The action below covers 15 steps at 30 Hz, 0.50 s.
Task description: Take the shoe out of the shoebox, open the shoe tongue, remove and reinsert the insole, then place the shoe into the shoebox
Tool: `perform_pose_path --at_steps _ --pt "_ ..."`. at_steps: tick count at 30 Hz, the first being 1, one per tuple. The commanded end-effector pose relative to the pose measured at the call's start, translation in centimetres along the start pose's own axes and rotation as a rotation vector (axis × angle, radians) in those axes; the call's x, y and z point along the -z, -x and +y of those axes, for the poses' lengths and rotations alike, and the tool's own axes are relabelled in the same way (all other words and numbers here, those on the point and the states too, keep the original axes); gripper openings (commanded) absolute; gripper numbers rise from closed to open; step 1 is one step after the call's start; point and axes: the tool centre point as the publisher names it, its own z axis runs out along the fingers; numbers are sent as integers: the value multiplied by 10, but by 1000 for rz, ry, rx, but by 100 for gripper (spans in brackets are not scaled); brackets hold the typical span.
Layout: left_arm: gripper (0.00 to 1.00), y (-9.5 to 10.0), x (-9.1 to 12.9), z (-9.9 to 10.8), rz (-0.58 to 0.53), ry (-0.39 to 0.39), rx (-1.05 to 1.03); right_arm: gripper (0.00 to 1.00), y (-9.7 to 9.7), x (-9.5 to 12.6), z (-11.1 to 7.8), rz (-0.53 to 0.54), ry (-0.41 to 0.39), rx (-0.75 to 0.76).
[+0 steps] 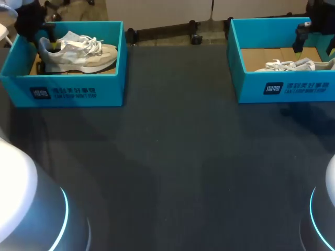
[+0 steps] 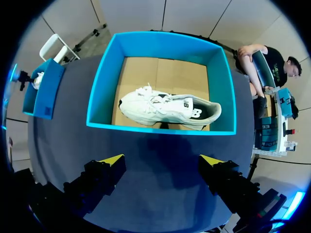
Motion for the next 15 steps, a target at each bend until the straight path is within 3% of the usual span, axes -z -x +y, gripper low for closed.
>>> perform_pose_path --at_steps 1,3,5,15 --pt "67 0 -3 -2 0 1 -3 100 0 0 0 0 1 0" --pt "56 -1 -5 -4 0 1 -4 100 0 0 0 0 1 0" --pt "54 -3 -5 -5 0 1 -4 100 0 0 0 0 1 0" --pt "64 -9 -4 -13 6 8 -15 100 0 0 0 0 1 0"
